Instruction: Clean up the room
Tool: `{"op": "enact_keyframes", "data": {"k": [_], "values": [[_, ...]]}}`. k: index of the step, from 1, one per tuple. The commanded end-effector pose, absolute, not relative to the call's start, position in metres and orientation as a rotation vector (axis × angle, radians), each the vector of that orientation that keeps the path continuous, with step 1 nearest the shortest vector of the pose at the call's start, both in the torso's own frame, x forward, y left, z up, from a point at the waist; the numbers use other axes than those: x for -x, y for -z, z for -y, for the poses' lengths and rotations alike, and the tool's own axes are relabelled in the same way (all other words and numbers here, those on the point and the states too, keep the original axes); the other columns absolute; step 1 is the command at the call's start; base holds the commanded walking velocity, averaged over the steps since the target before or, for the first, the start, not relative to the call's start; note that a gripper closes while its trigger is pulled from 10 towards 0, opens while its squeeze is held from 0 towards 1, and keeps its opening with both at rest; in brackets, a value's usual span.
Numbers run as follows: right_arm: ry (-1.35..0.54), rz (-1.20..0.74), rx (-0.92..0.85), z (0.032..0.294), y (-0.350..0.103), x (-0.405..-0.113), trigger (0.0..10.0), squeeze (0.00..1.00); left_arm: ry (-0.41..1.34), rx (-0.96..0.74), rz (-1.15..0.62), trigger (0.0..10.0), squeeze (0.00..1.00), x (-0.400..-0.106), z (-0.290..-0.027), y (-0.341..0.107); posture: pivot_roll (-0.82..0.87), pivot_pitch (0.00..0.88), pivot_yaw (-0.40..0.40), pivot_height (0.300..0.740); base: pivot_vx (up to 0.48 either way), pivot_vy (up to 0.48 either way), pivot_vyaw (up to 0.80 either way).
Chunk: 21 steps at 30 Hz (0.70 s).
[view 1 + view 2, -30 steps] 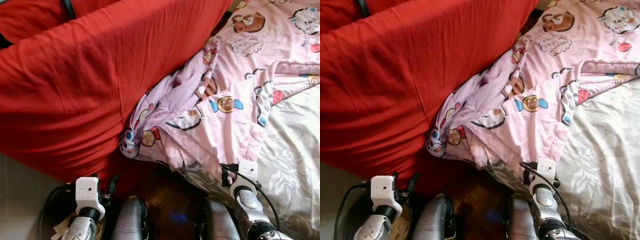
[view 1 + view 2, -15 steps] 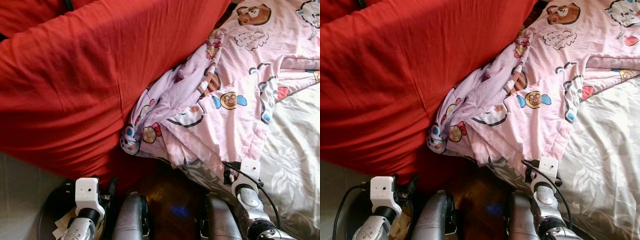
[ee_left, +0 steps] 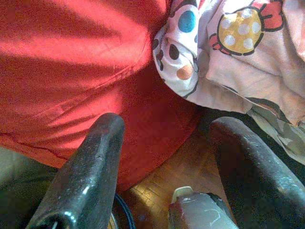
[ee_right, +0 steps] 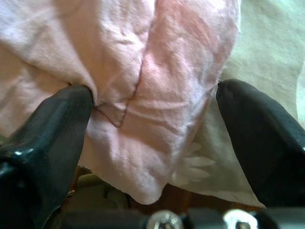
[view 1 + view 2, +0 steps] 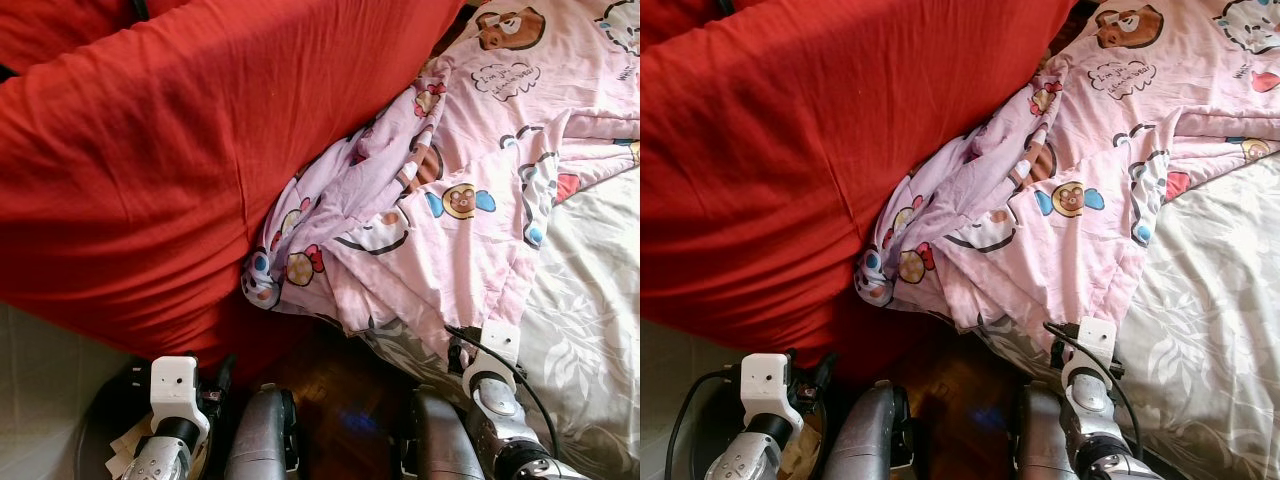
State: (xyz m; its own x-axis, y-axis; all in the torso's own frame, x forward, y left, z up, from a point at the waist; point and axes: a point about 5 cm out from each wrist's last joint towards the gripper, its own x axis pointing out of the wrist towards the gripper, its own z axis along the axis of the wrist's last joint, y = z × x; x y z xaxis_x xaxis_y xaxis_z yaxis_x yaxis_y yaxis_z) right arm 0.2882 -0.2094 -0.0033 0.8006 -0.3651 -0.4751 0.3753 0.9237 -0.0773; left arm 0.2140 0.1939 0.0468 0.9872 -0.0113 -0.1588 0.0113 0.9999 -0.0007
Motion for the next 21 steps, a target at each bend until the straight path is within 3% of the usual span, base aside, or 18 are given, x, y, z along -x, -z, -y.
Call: {"op": "enact_keyframes", "data": {"k": [1, 9, 10, 11, 21], "values": [[0.407, -0.574, -0.032, 0.208, 0.0168, -0.275, 10.0, 0.0, -0.004, 0.004, -0.201, 10.0, 0.0, -0.2061, -0.1978, -0.0404, 0.09, 0.34, 0.109, 0.639, 0.0, 0.0, 0.0], [0.362, -0.608, -0.084, 0.1996, 0.0226, -0.2717, 10.0, 0.0, -0.004, 0.003, -0.204, 10.0, 0.0, -0.2059, -0.1975, -0.0402, 0.09, 0.341, 0.11, 0.639, 0.0, 0.0, 0.0], [0.362, -0.608, -0.085, 0.1995, 0.0227, -0.2716, 2.7, 0.0, -0.004, 0.003, -0.204, 10.0, 0.0, -0.2059, -0.1975, -0.0401, 0.09, 0.341, 0.11, 0.639, 0.0, 0.0, 0.0], [0.361, -0.609, -0.087, 0.1994, 0.0228, -0.2716, 0.0, 0.0, -0.004, 0.003, -0.204, 10.0, 0.0, -0.2057, -0.1974, -0.0399, 0.09, 0.341, 0.11, 0.639, 0.0, 0.0, 0.0], [0.356, -0.616, -0.087, 0.201, 0.0228, -0.2718, 0.0, 0.0, -0.005, 0.005, -0.208, 10.0, 0.0, -0.2058, -0.1956, -0.0381, 0.09, 0.336, 0.104, 0.639, 0.0, 0.0, 0.0]]}}
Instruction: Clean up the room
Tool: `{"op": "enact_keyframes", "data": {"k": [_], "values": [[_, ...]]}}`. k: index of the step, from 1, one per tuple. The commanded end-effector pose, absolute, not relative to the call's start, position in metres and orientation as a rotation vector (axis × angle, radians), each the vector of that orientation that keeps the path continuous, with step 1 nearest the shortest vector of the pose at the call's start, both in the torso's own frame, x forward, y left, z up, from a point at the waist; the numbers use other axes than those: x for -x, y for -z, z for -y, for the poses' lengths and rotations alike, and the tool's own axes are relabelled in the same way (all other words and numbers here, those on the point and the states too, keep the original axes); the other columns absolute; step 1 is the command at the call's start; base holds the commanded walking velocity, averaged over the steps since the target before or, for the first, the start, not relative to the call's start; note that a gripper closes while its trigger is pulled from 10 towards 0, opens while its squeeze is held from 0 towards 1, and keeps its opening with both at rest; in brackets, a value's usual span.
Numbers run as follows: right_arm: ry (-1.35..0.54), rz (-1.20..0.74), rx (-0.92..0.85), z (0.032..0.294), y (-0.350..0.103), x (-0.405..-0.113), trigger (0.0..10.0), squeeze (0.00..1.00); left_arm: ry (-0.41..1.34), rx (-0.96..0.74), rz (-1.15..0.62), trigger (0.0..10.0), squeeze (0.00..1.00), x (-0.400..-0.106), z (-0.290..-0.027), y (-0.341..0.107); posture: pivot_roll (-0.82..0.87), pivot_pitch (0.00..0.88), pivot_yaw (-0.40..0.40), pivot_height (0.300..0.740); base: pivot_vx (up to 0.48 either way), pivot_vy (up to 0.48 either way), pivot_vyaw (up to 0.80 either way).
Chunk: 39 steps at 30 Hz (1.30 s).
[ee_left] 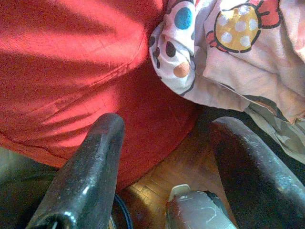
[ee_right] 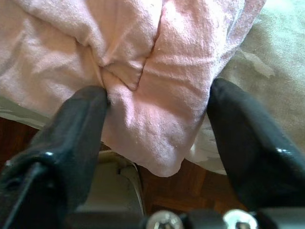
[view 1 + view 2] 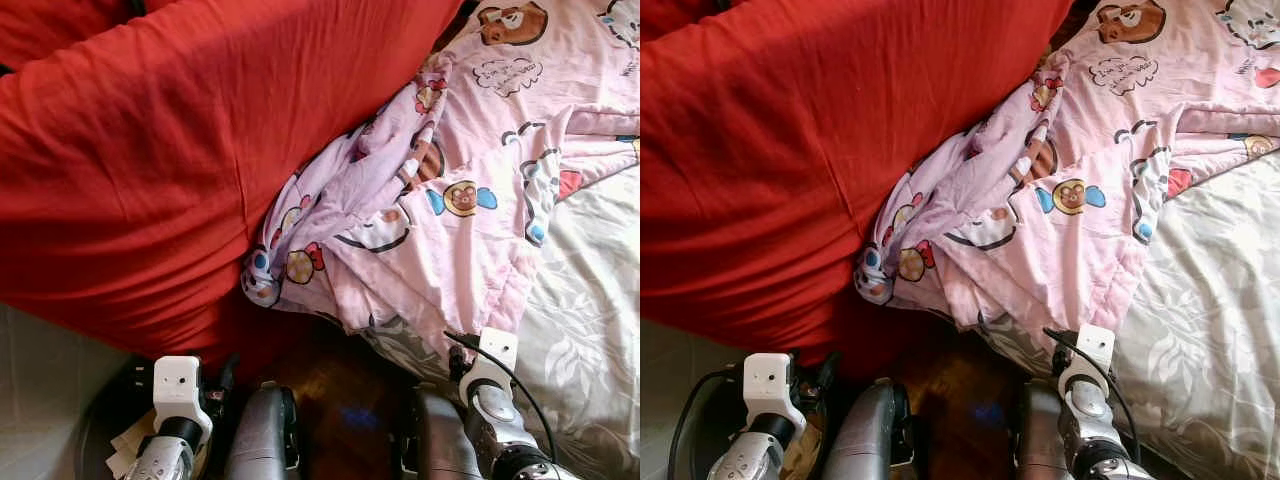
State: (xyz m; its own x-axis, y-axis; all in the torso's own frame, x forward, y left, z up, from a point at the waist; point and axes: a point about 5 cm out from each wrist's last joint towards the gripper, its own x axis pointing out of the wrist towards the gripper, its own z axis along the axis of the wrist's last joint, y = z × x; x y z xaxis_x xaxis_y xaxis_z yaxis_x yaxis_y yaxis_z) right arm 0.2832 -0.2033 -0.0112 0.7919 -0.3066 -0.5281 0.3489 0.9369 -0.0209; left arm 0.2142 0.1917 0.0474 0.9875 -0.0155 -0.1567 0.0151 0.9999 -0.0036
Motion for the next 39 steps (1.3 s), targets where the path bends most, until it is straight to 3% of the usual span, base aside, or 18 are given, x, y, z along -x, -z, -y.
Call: {"op": "enact_keyframes", "data": {"k": [1, 29, 39], "values": [[0.356, -0.617, -0.086, 0.201, 0.023, -0.272, 0.0, 0.0, -0.005, 0.005, -0.208, 10.0, 0.0, -0.206, -0.195, -0.038, 0.09, 0.336, 0.103, 0.639, 0.0, 0.0, 0.0], [0.36, -0.659, -0.065, 0.206, 0.026, -0.269, 0.0, 0.0, -0.005, 0.02, -0.201, 10.0, 0.0, -0.216, -0.189, -0.035, 0.08, 0.305, 0.085, 0.639, 0.0, 0.0, 0.0], [0.3, -0.601, -0.077, 0.2, 0.02, -0.275, 0.0, 0.0, -0.021, 0.024, -0.204, 10.0, 0.0, -0.227, -0.19, -0.029, 0.06, 0.244, 0.065, 0.639, 0.0, 0.0, 0.0]]}}
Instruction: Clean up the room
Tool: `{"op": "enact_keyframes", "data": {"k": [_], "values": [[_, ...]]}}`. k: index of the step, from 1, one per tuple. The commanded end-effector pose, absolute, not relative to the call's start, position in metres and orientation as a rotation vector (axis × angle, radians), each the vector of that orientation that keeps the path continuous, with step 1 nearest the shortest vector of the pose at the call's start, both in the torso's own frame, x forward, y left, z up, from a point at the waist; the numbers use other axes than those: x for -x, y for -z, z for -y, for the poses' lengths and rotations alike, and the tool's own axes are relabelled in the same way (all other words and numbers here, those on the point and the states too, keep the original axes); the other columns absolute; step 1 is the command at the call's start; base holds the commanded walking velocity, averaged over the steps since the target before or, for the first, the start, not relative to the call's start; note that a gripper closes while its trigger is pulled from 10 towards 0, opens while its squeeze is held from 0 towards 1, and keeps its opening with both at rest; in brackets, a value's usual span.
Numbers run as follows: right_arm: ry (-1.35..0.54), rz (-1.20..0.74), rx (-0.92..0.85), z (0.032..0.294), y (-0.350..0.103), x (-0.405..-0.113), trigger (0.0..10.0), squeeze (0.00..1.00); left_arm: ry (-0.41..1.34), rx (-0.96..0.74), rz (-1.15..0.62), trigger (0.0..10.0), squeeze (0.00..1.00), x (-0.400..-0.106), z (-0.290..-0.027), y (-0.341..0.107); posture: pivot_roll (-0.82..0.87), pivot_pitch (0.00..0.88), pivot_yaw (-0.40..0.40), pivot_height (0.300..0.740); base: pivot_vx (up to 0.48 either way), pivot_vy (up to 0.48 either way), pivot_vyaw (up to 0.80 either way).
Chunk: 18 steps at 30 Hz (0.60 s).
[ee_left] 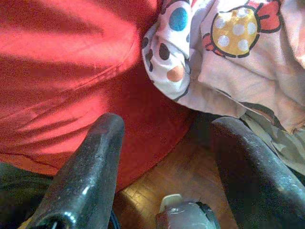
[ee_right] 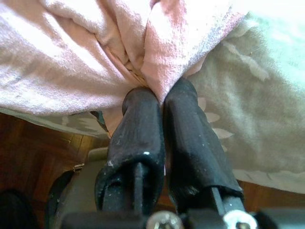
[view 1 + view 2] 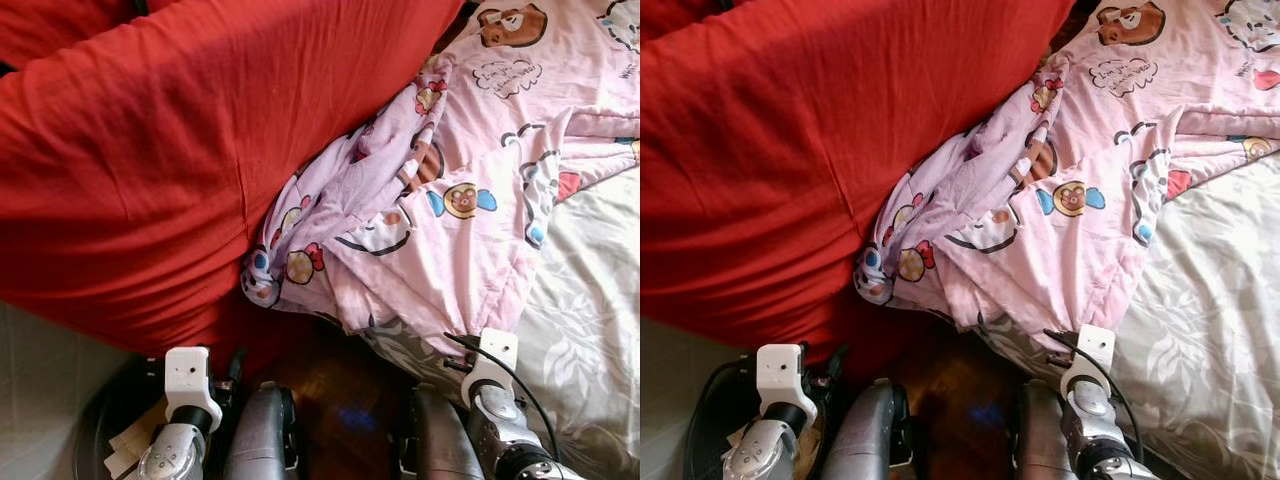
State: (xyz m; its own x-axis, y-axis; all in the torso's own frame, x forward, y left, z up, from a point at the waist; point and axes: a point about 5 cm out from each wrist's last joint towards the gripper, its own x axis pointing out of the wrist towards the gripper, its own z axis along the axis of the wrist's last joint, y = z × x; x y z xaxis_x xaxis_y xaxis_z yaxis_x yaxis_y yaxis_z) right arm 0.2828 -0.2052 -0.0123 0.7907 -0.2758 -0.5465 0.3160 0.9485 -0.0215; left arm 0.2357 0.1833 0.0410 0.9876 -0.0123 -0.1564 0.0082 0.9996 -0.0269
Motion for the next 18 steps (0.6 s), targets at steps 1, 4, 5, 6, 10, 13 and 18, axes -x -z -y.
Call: {"op": "enact_keyframes", "data": {"k": [1, 4, 5, 6, 10, 13, 18], "values": [[0.292, -0.591, -0.078, 0.2, 0.02, -0.275, 0.0, 0.0, -0.025, 0.025, -0.207, 10.0, 0.0, -0.227, -0.191, -0.028, 0.06, 0.24, 0.063, 0.639, 0.0, 0.0, 0.0], [0.272, -0.555, -0.088, 0.2, 0.02, -0.273, 0.0, 0.0, -0.04, 0.028, -0.228, 10.0, 0.0, -0.227, -0.193, -0.02, 0.04, 0.217, 0.055, 0.639, 0.0, 0.0, 0.0], [0.263, -0.529, -0.099, 0.202, 0.02, -0.271, 0.0, 0.0, -0.049, 0.029, -0.244, 10.0, 0.0, -0.227, -0.194, -0.014, 0.02, 0.201, 0.048, 0.639, 0.0, 0.0, 0.0], [0.259, -0.513, -0.107, 0.202, 0.019, -0.271, 1.2, 0.0, -0.051, 0.03, -0.25, 10.0, 0.0, -0.227, -0.194, -0.013, 0.02, 0.199, 0.046, 0.639, 0.0, 0.0, 0.0], [0.249, -0.438, -0.133, 0.205, 0.017, -0.267, 10.0, 0.0, -0.074, 0.036, -0.293, 10.0, 0.0, -0.223, -0.197, -0.001, 0.0, 0.18, 0.037, 0.639, 0.0, 0.0, 0.0], [0.221, -0.393, -0.118, 0.204, 0.016, -0.263, 10.0, 0.0, -0.094, 0.041, -0.332, 10.0, 0.0, -0.218, -0.2, 0.01, -0.01, 0.173, 0.033, 0.648, 0.0, 0.0, 0.0], [0.204, -0.39, -0.107, 0.204, 0.016, -0.262, 10.0, 0.0, -0.128, 0.066, -0.374, 10.0, 0.0, -0.215, -0.205, 0.02, -0.02, 0.159, 0.024, 0.678, 0.0, 0.0, 0.0]]}}
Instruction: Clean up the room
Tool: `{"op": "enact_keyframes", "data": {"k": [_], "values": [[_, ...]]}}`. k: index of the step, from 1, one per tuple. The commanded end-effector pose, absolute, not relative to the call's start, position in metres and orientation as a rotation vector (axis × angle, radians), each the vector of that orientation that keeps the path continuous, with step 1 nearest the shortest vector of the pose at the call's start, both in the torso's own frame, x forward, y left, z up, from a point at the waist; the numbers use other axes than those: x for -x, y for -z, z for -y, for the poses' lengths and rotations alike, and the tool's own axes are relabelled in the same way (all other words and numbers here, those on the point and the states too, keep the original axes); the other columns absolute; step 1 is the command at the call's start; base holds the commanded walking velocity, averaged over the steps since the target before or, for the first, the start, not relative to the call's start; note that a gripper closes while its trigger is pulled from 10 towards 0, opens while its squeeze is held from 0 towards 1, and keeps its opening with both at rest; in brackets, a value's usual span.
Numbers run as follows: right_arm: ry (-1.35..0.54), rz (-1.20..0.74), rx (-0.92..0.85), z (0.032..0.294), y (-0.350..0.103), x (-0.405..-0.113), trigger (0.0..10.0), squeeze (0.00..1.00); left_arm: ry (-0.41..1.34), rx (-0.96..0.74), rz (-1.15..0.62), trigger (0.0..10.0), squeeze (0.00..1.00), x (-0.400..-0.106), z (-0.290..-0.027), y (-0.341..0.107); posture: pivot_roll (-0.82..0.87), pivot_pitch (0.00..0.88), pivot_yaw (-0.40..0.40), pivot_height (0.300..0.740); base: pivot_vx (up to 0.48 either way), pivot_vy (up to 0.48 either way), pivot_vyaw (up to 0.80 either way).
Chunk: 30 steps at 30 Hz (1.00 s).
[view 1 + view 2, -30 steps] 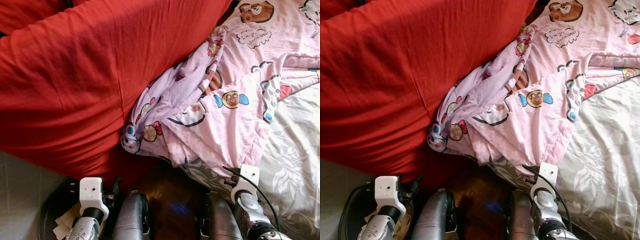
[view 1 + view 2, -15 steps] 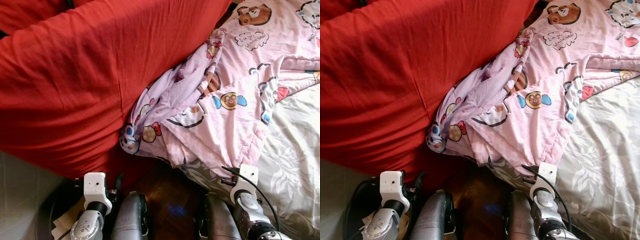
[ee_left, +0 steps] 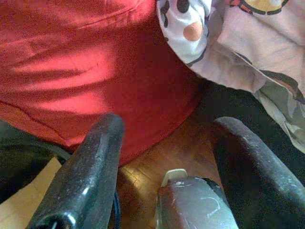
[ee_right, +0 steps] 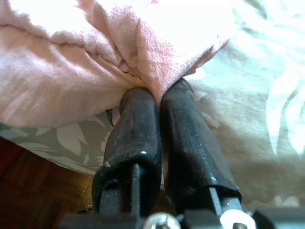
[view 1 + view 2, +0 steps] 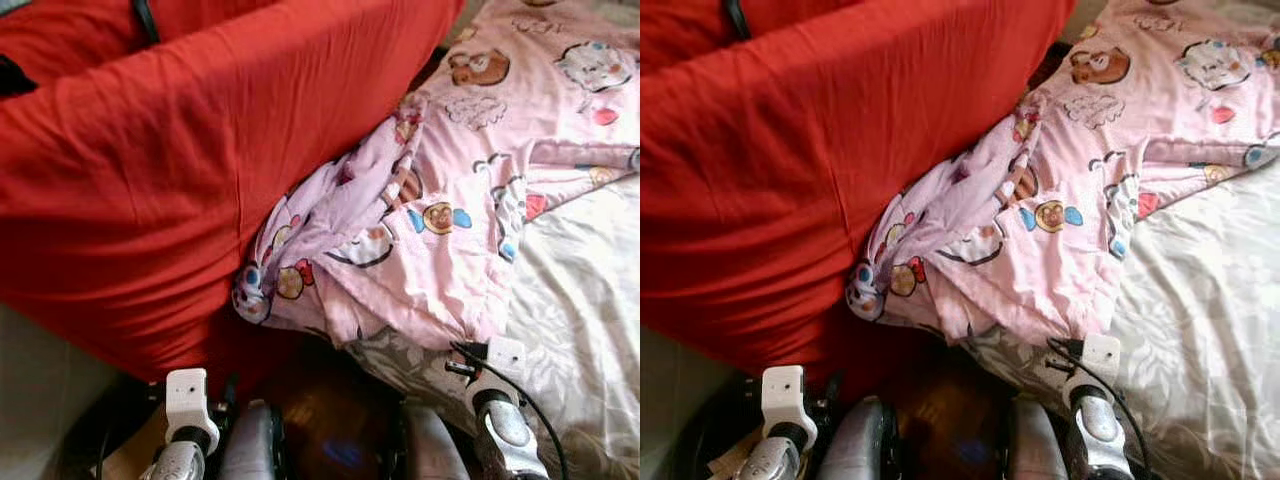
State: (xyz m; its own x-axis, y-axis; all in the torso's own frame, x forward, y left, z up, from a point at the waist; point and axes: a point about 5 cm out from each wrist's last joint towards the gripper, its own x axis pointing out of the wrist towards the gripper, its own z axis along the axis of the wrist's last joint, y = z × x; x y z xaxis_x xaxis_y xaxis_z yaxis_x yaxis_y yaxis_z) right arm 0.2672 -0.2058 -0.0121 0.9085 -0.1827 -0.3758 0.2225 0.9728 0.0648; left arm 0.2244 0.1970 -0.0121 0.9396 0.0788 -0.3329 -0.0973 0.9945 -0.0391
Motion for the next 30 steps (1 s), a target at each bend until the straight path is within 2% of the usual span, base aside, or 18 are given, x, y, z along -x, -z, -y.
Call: {"op": "enact_keyframes", "data": {"k": [1, 10, 30], "values": [[0.203, -0.391, -0.108, 0.204, 0.016, -0.262, 10.0, 0.0, -0.134, 0.069, -0.381, 10.0, 0.0, -0.214, -0.206, 0.022, -0.02, 0.156, 0.022, 0.688, 0.0, 0.0, 0.0], [0.172, -0.376, -0.08, 0.203, 0.012, -0.267, 10.0, 0.0, -0.166, 0.089, -0.429, 10.0, 0.0, -0.208, -0.211, 0.035, -0.02, 0.128, 0.013, 0.74, 0.0, 0.0, 0.0], [0.177, -0.359, -0.08, 0.206, 0.011, -0.266, 10.0, 0.0, -0.182, 0.075, -0.594, 10.0, 0.0, -0.19, -0.216, 0.059, -0.02, 0.092, 0.001, 0.74, 0.0, 0.0, 0.0]]}}
